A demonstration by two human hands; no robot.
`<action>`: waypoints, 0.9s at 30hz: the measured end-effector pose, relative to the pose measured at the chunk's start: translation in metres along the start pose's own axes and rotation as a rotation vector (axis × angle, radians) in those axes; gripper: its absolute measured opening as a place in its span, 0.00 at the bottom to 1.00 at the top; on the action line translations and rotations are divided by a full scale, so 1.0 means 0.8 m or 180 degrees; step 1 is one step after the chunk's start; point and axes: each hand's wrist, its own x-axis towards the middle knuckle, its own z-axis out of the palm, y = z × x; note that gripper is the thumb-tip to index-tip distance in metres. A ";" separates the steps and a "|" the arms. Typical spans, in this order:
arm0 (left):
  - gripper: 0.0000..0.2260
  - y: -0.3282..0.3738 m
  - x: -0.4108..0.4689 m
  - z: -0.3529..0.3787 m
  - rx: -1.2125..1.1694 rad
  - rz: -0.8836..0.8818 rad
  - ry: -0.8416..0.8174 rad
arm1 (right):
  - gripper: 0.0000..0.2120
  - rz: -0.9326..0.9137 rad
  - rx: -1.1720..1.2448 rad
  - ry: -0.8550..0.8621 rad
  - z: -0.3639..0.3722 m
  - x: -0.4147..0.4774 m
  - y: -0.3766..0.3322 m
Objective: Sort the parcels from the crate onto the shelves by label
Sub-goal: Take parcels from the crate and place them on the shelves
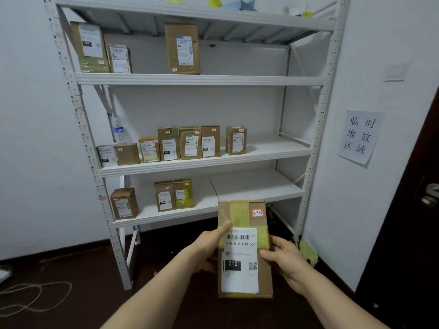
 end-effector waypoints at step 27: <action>0.18 0.021 0.282 -0.107 0.0040 -0.0099 -0.0246 | 0.17 0.0479 -0.0179 0.0124 0.081 0.282 0.024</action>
